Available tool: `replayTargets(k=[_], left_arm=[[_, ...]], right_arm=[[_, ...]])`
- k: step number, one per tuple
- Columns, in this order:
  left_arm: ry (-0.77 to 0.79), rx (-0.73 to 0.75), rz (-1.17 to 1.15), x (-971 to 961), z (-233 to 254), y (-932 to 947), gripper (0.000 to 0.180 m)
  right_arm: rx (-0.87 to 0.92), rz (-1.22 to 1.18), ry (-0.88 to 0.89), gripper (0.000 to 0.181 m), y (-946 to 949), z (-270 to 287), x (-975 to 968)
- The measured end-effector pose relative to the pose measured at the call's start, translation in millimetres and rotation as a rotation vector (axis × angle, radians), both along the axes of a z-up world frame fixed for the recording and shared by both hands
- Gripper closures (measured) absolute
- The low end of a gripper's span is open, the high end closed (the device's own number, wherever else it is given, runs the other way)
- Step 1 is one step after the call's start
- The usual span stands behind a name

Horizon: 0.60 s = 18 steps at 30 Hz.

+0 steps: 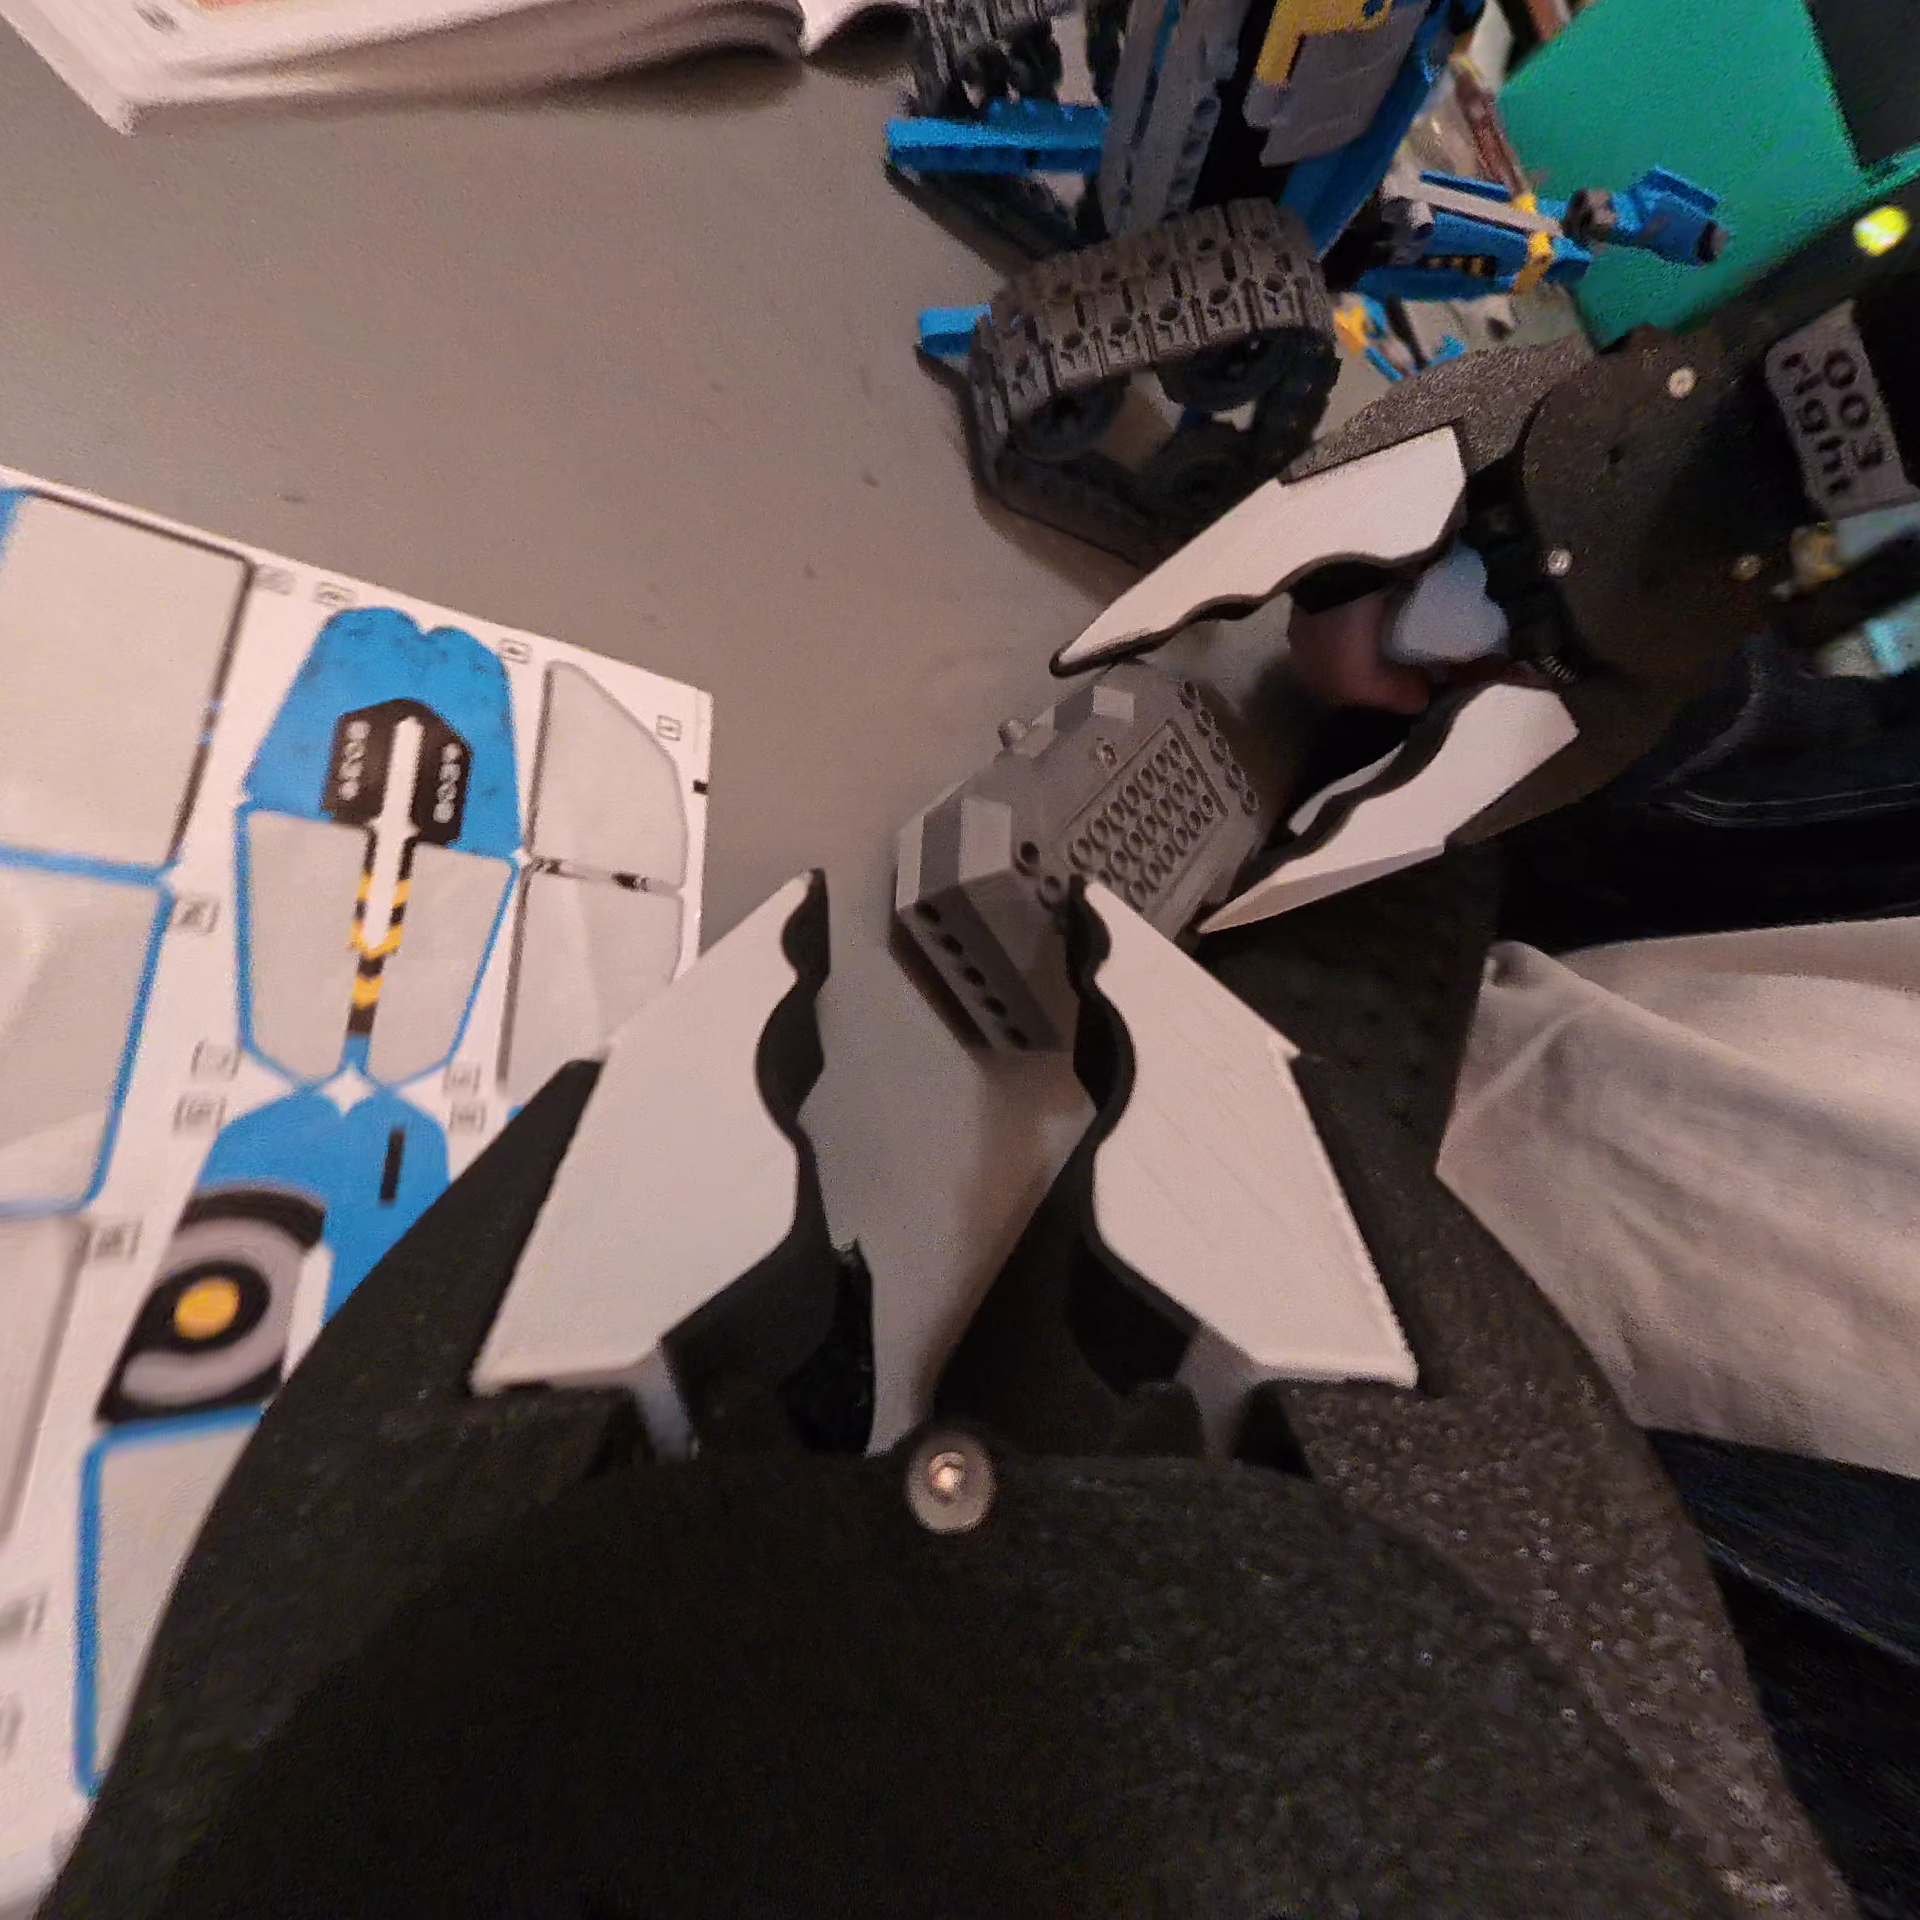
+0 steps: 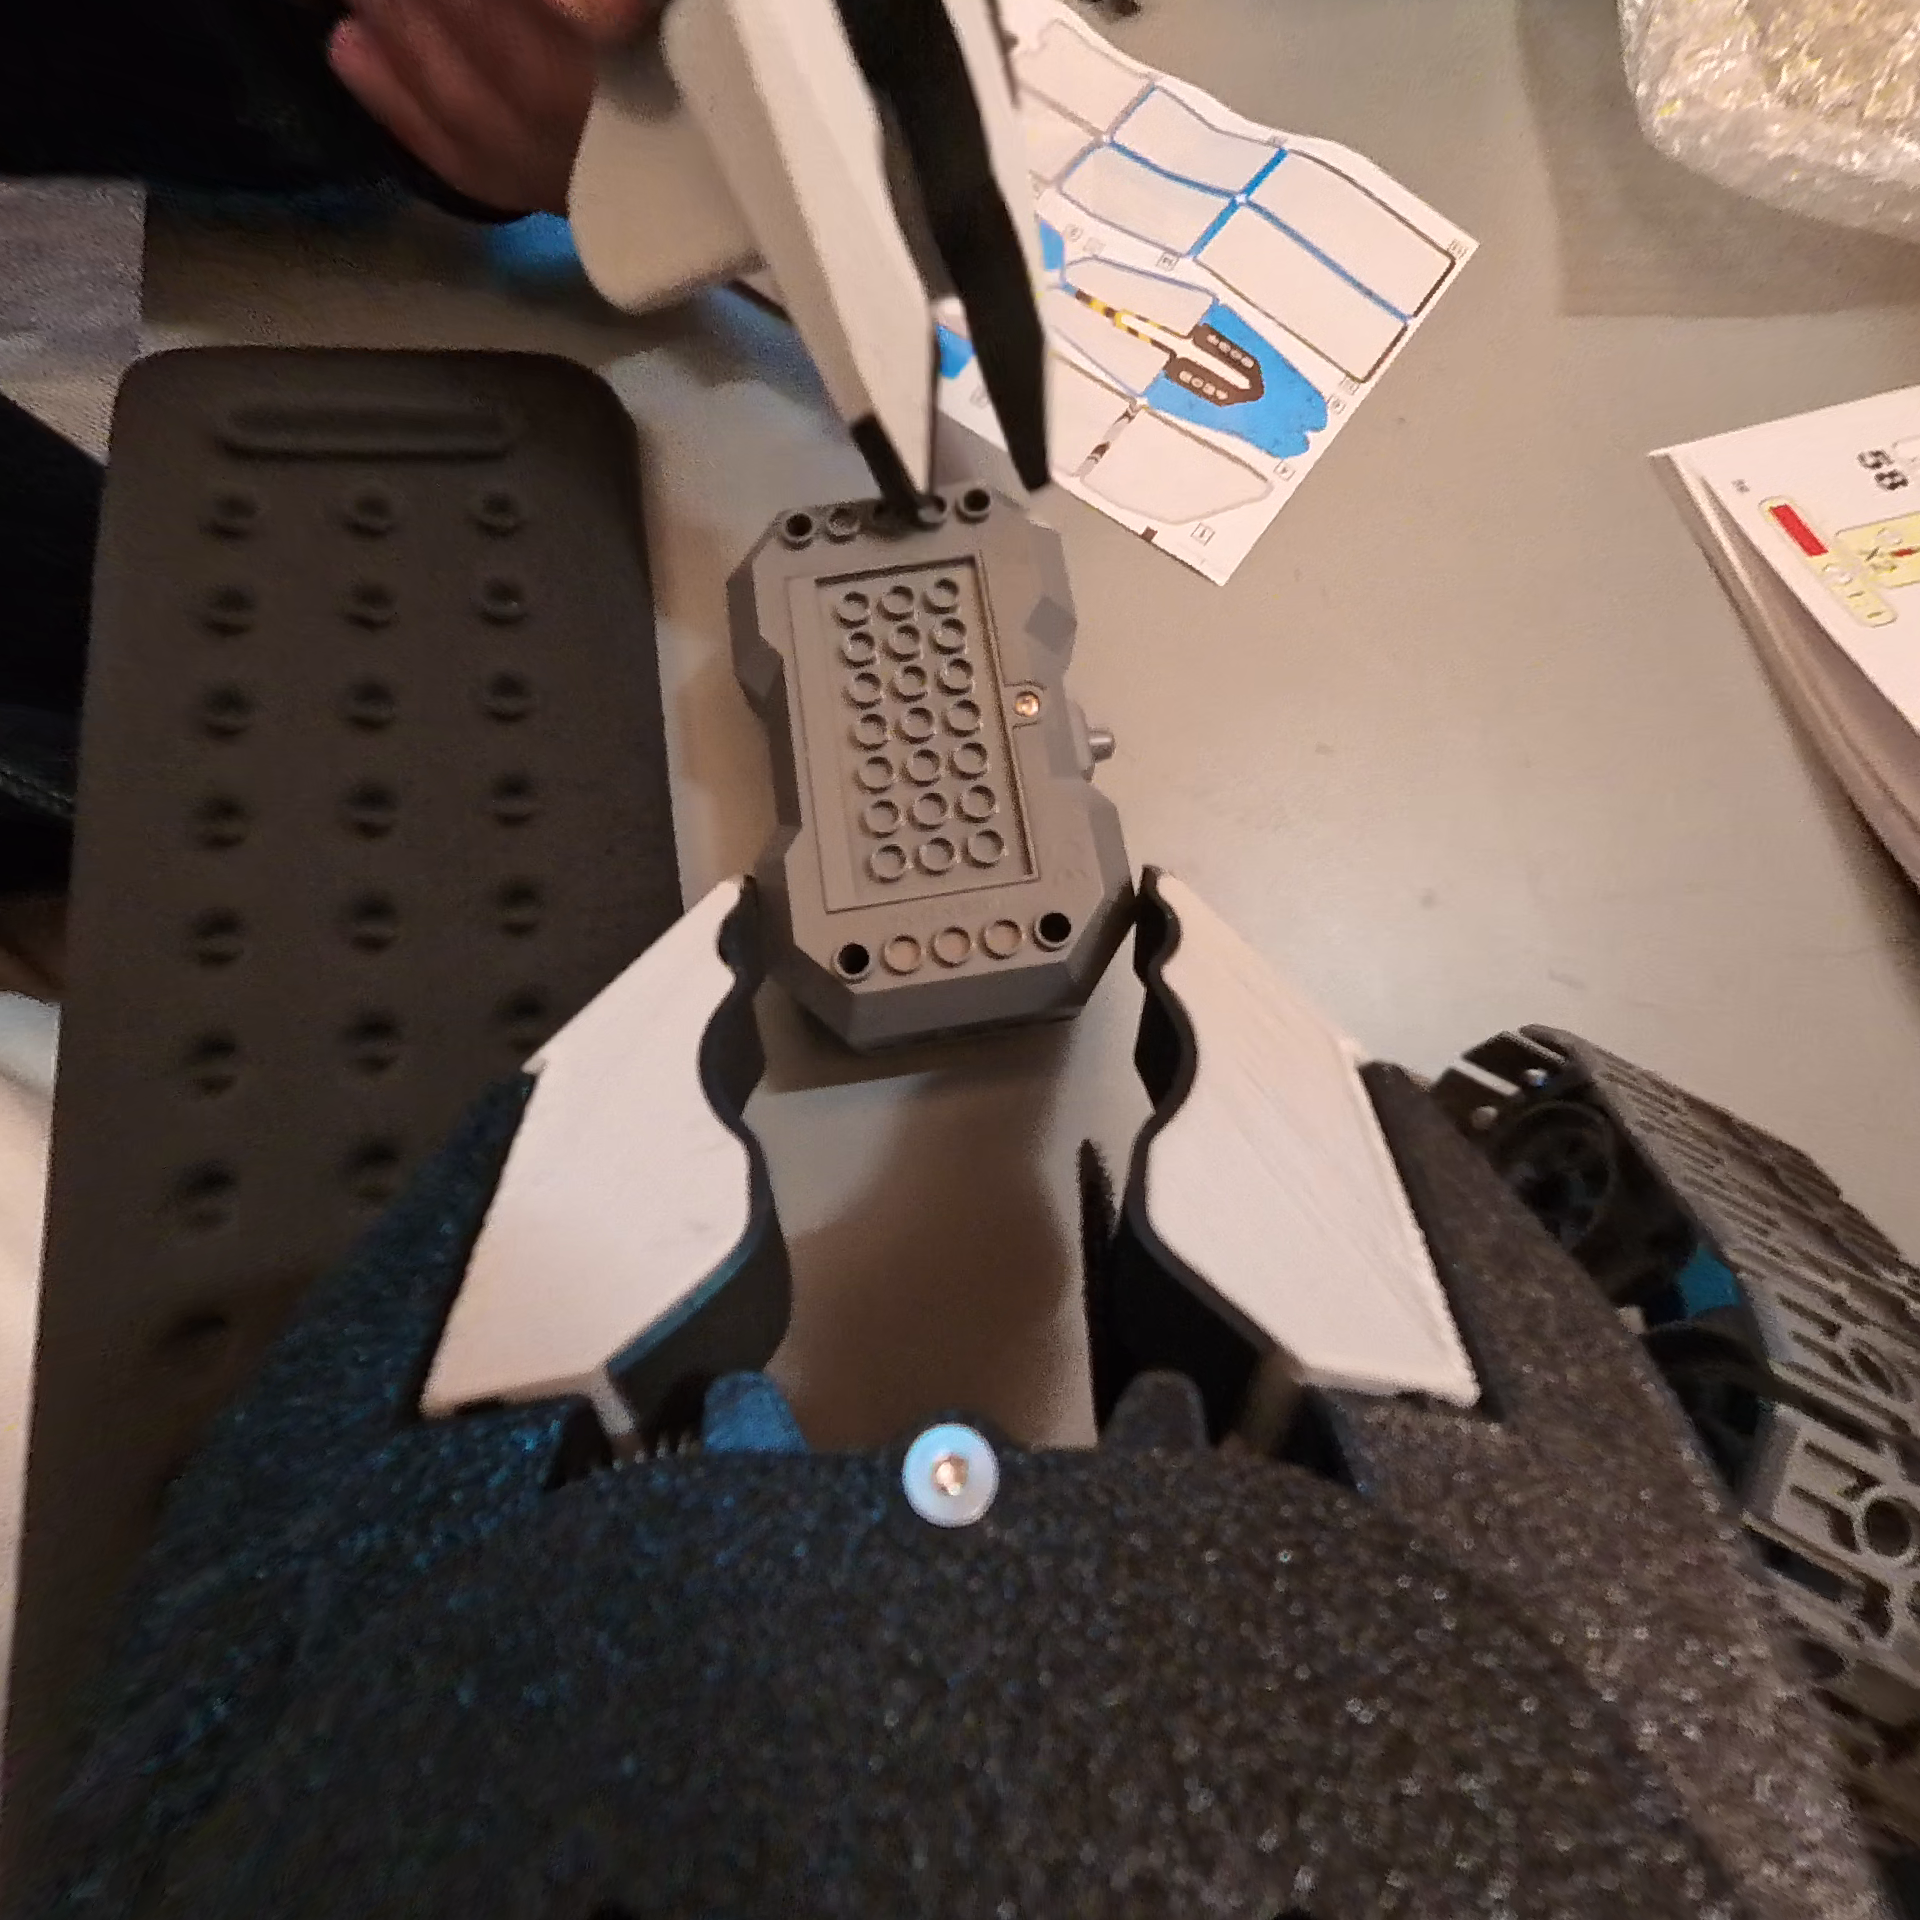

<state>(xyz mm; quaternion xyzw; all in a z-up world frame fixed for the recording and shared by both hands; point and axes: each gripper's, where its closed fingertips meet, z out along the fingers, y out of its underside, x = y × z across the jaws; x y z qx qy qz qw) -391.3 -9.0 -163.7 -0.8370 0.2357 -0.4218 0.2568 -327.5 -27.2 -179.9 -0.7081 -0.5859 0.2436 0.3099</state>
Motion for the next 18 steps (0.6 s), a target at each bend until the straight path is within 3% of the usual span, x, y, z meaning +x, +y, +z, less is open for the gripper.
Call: replayTargets(k=[7, 13, 15, 18], left_arm=[[0.068, 0.207, 0.424, -65.2, 17.6, -22.7, 0.136], [0.453, 0.322, 0.763, -206.9, 10.7, -61.6, 0.136], [0.582, 0.275, 0.795, -263.2, 6.4, -81.6, 0.138], [0.642, 0.246, 0.718, -321.8, 7.1, -96.2, 0.139]], right_arm=[[-0.043, -0.037, 0.025, 0.11, 2.4, 1.2, 2.5], [0.011, -0.175, 0.176, 0.114, 18.2, 28.1, 11.7], [0.029, -0.187, 0.227, 0.118, 18.6, 36.6, 12.1], [0.051, -0.168, 0.244, 0.123, 16.1, 40.0, 11.3]])
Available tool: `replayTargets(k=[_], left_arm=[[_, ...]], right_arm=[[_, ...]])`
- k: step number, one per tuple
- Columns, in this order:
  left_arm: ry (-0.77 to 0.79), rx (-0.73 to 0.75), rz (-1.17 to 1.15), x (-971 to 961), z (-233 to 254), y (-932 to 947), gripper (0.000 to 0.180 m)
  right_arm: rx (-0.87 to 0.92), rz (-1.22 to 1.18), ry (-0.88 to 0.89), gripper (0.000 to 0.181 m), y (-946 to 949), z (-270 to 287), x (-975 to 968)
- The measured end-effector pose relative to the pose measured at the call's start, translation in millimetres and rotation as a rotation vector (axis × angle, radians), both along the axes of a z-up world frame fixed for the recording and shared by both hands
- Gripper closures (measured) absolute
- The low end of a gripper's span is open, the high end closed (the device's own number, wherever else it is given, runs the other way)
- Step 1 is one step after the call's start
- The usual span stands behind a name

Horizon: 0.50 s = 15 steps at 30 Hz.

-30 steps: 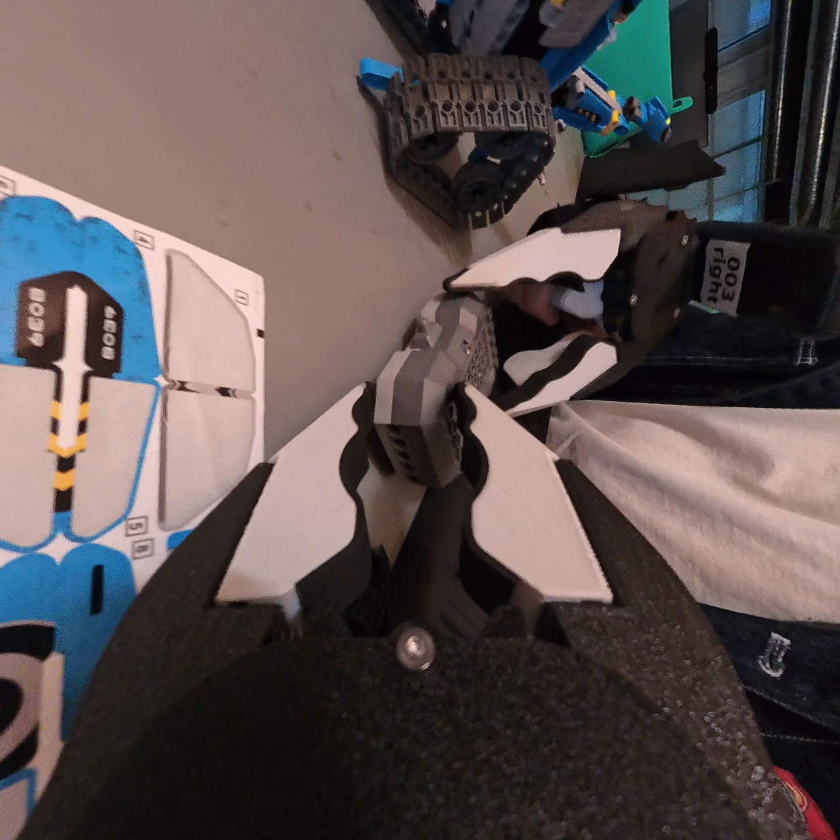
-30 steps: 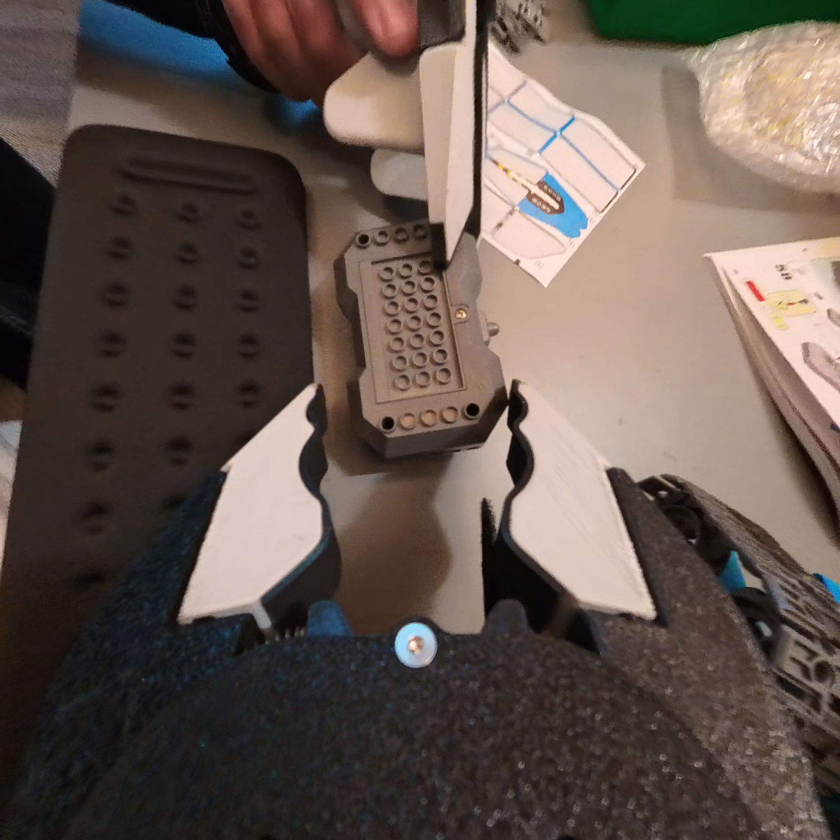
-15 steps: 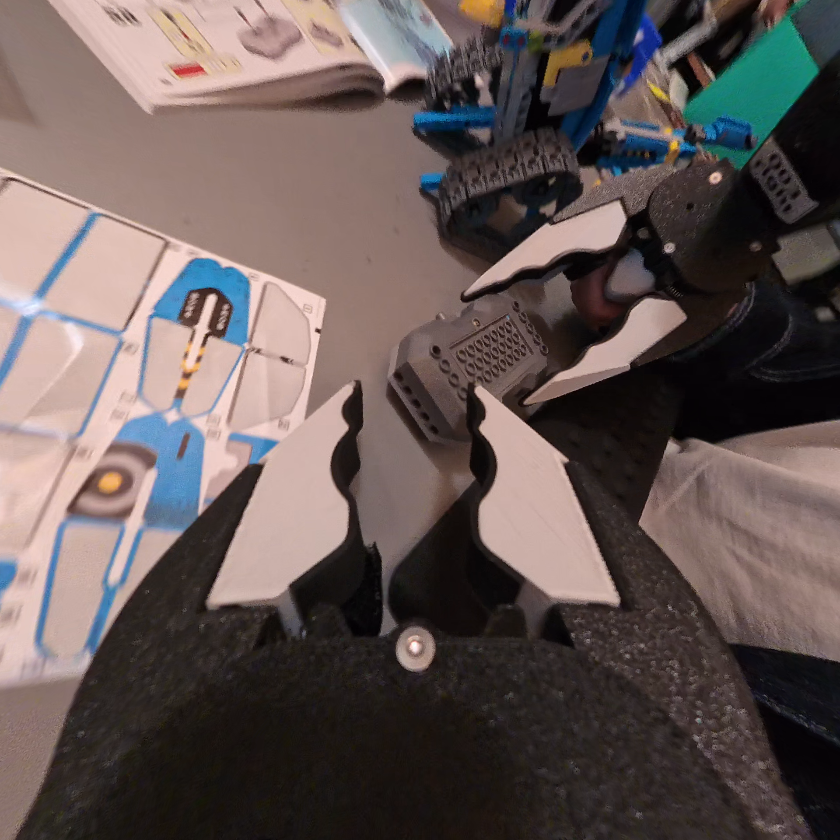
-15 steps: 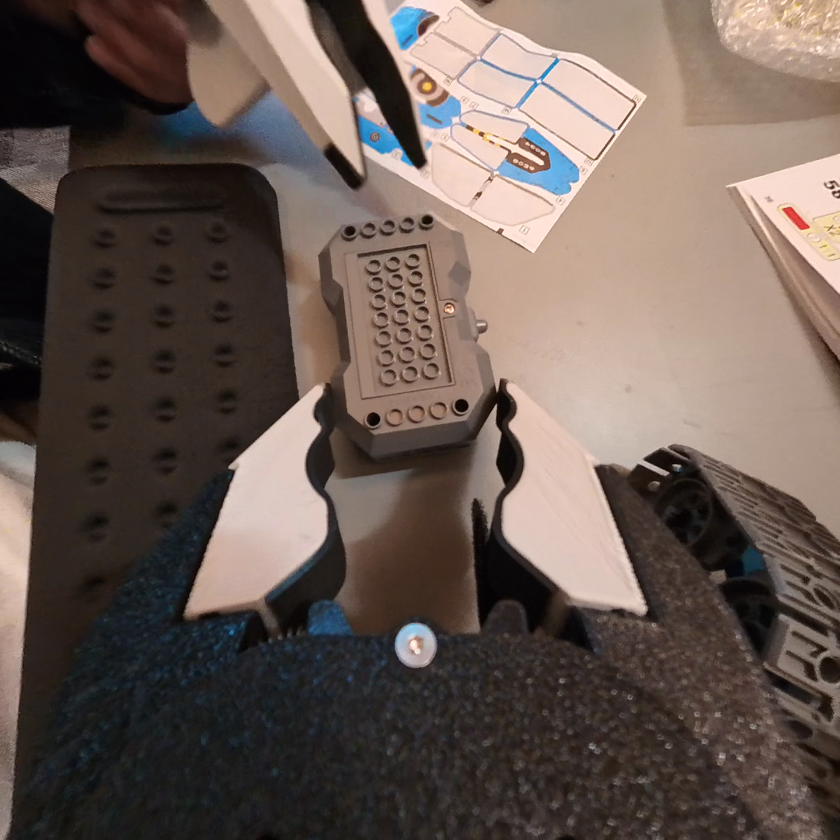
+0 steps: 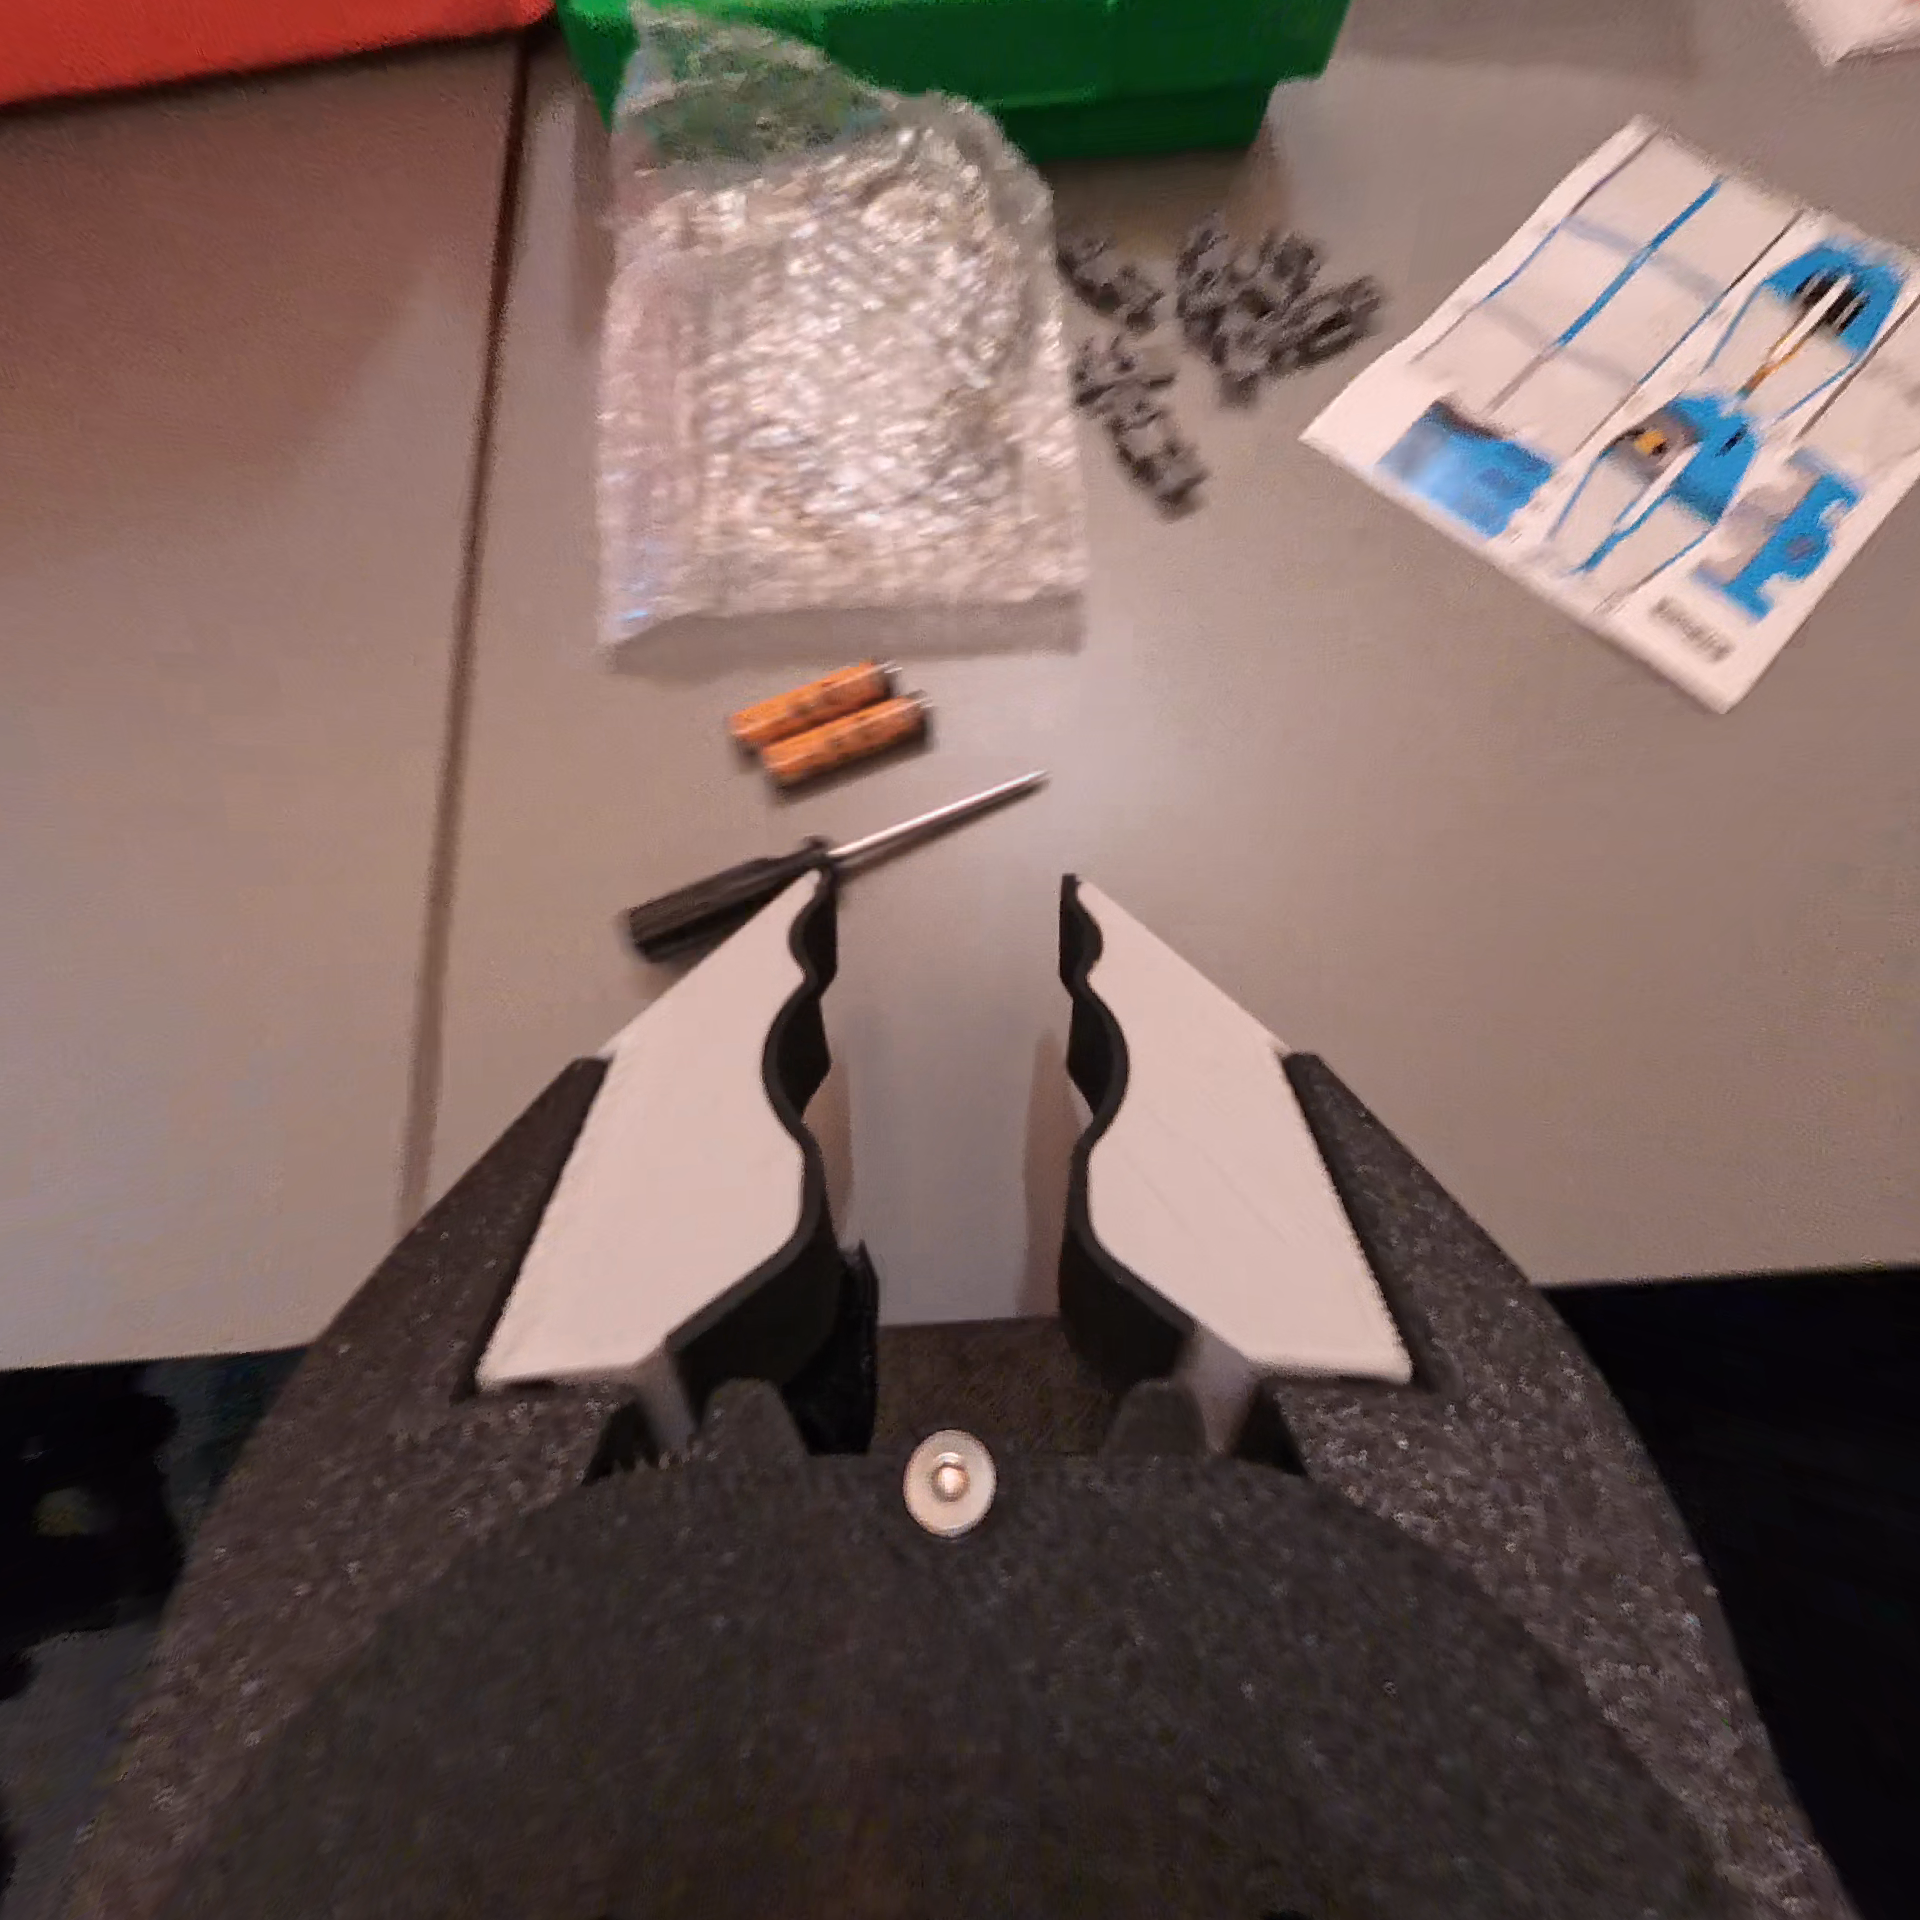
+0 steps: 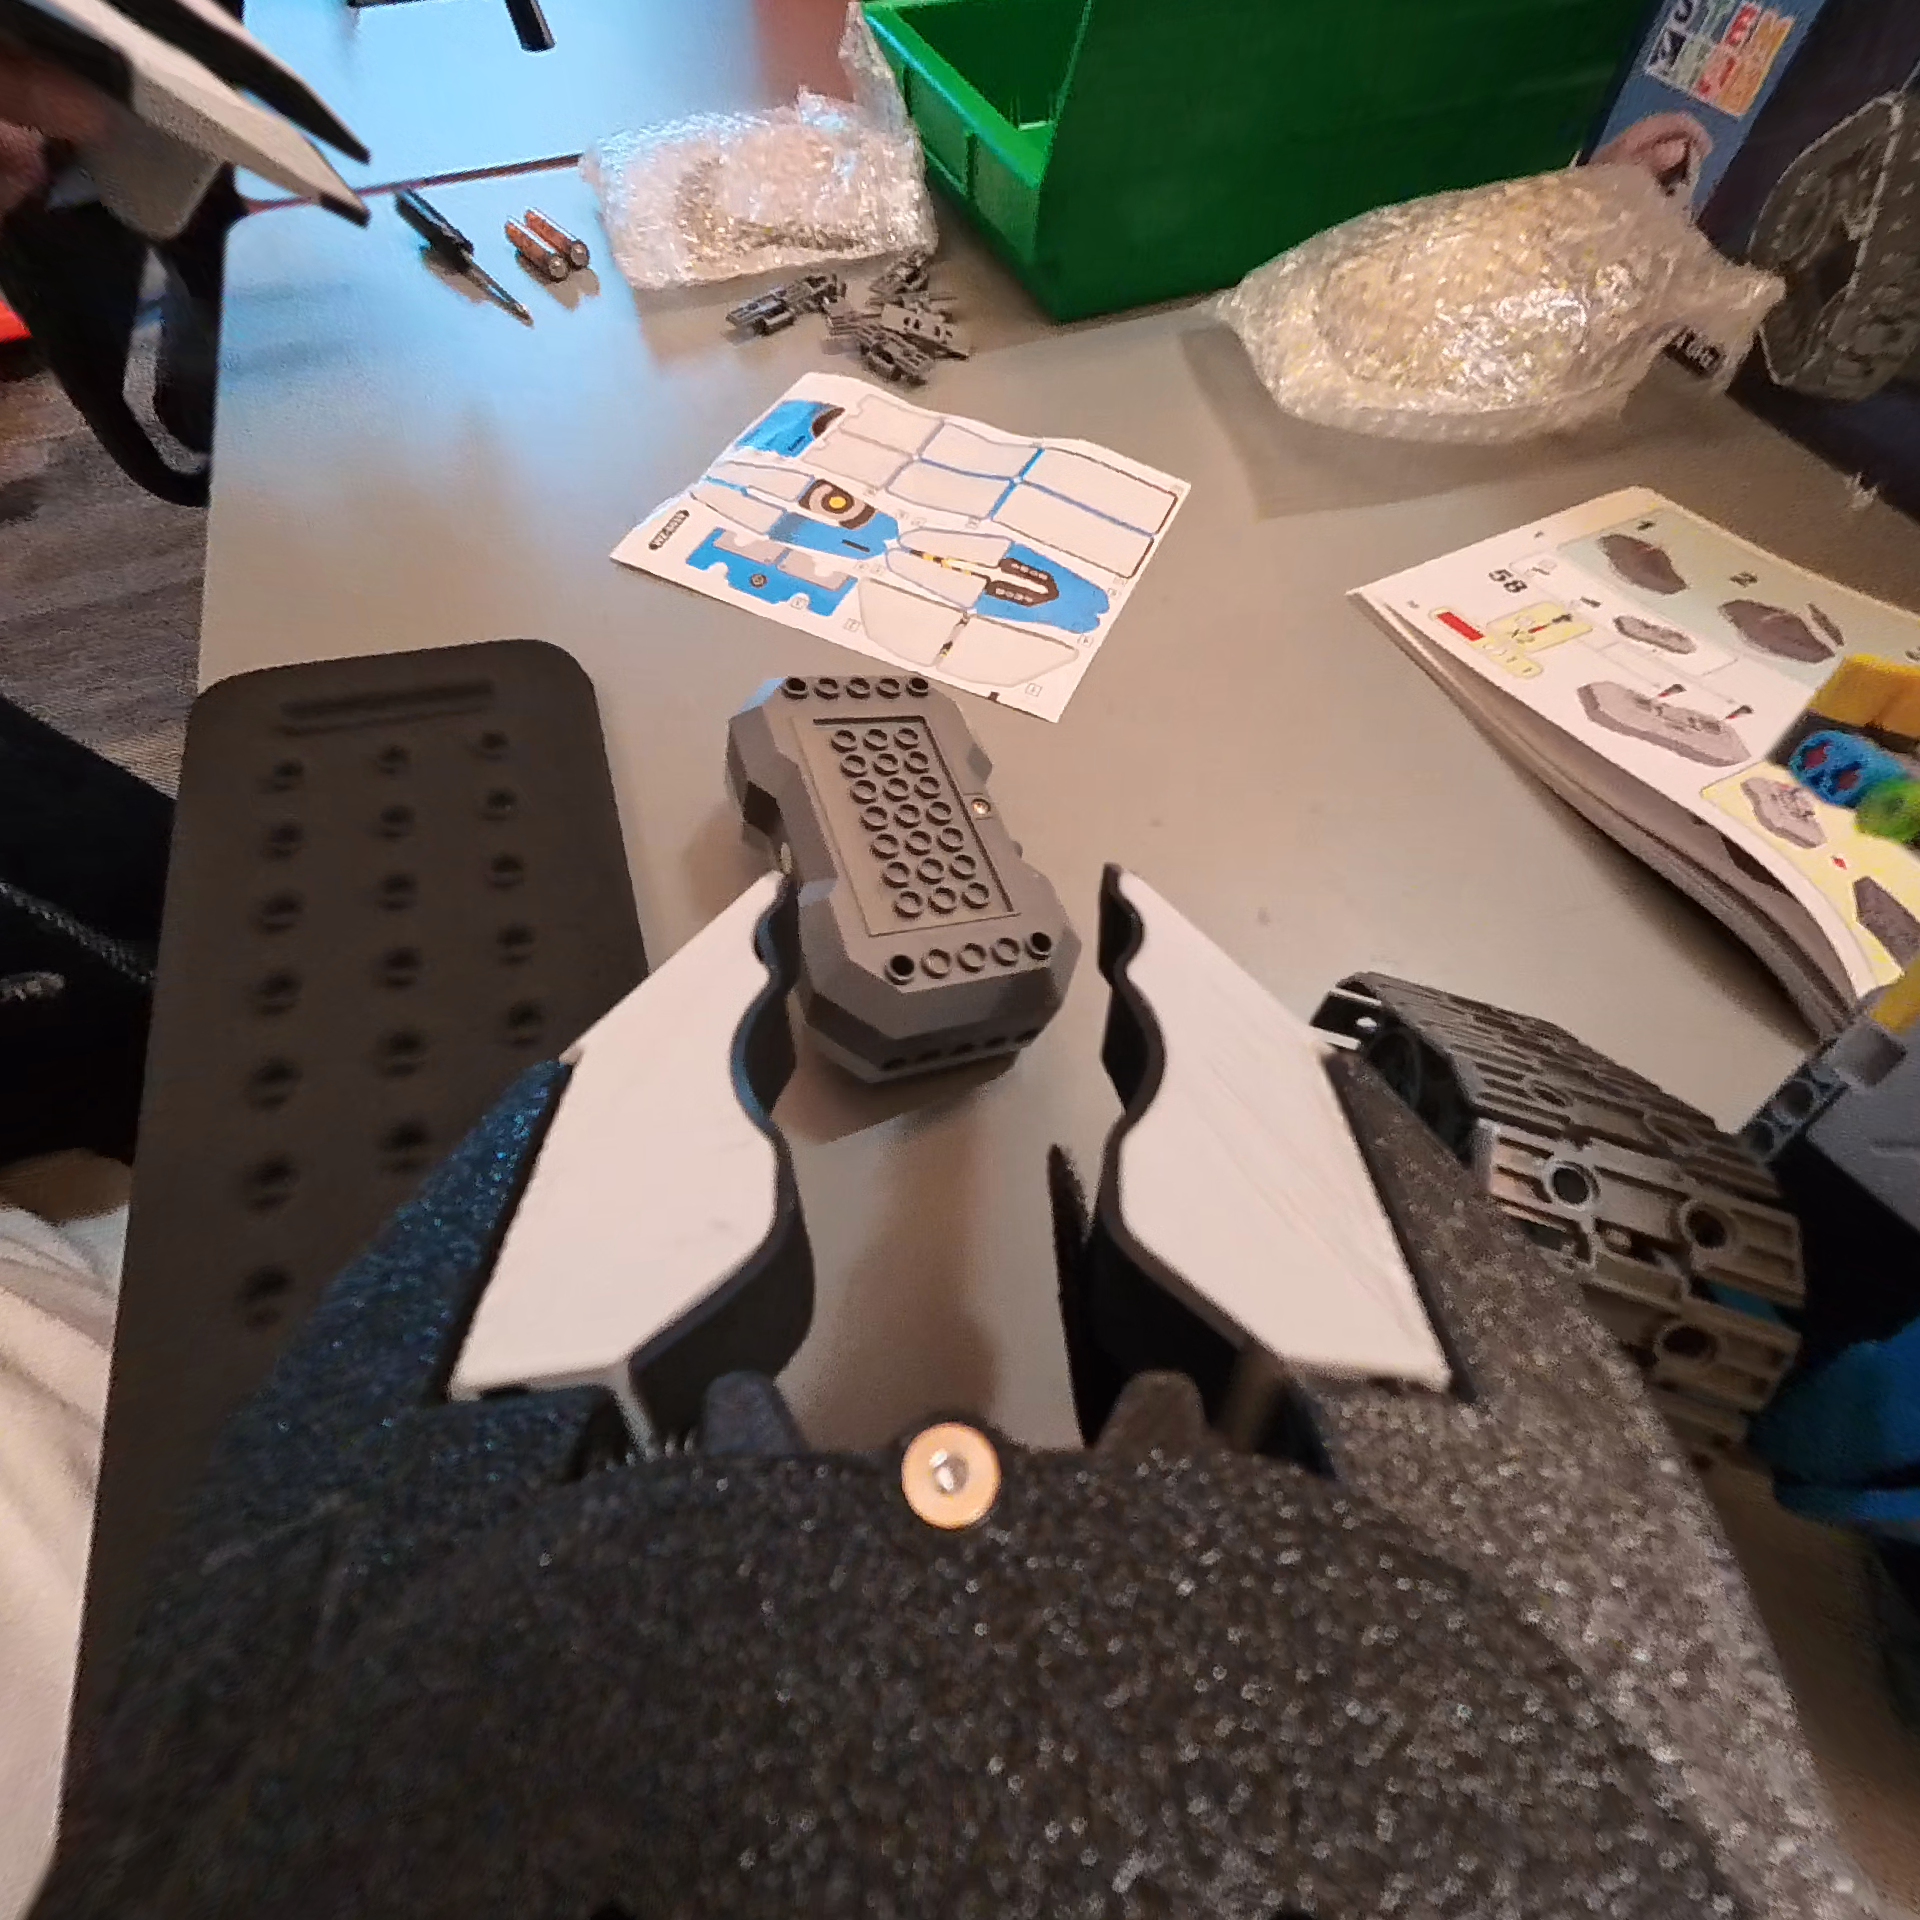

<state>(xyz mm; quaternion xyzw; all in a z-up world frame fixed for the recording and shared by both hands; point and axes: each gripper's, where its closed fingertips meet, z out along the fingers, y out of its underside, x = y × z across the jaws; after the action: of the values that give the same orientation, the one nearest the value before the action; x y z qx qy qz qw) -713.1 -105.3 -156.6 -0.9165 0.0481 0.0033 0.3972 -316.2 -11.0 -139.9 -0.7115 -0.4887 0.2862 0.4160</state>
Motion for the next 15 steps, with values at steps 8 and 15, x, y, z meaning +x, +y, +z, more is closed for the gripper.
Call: replayTargets(k=[8, 15], left_arm=[[0.144, -0.297, -0.363, -37.6, -21.8, 13.7, 0.142], [-0.005, -0.356, -0.42, -14.1, -38.3, 7.5, 0.167]], right_arm=[[0.038, 0.004, 0.004, 0.126, -4.4, 4.9, -7.2], [0.104, 0.051, 0.013, 0.125, -19.5, 27.4, -24.5]])
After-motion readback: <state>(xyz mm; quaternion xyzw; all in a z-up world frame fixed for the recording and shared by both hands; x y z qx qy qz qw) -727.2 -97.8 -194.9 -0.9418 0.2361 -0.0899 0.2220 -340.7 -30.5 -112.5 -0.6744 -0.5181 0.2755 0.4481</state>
